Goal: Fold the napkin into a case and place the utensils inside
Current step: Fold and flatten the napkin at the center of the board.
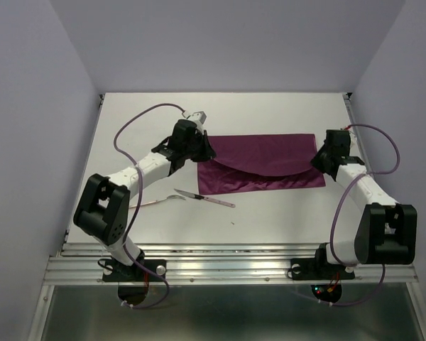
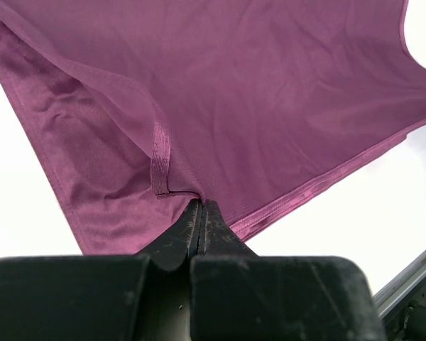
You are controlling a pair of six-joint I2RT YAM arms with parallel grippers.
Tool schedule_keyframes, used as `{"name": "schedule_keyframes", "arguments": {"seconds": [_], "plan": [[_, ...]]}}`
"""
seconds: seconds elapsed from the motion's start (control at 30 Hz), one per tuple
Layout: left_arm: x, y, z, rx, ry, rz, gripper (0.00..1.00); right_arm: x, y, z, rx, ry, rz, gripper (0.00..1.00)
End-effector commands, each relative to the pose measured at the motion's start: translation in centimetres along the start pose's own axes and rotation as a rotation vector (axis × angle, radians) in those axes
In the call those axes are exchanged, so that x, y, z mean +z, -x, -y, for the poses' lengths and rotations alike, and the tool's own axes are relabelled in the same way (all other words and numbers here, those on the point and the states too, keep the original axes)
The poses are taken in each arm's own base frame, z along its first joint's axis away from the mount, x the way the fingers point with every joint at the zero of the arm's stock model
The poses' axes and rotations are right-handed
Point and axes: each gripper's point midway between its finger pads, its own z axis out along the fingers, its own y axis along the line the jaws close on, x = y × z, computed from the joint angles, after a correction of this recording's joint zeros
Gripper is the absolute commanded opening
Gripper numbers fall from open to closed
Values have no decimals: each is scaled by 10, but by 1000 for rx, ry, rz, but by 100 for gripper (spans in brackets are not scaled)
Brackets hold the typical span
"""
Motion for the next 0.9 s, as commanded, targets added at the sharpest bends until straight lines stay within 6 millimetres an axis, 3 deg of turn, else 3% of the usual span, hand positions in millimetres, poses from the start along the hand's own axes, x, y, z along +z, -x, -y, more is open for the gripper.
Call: {"name": "schedule_keyframes", "arguments": {"seconds": [0.0, 0.43, 0.87], "plan": [[-13, 5, 18, 37, -73, 50, 0, -12, 11, 0, 33, 19, 56, 1], [-15, -39, 15, 48, -61, -29, 0, -9, -5, 10, 43, 0, 39, 1], [-9, -61, 3, 53, -11, -71, 0, 1, -21, 21, 32, -38, 0, 1]]}}
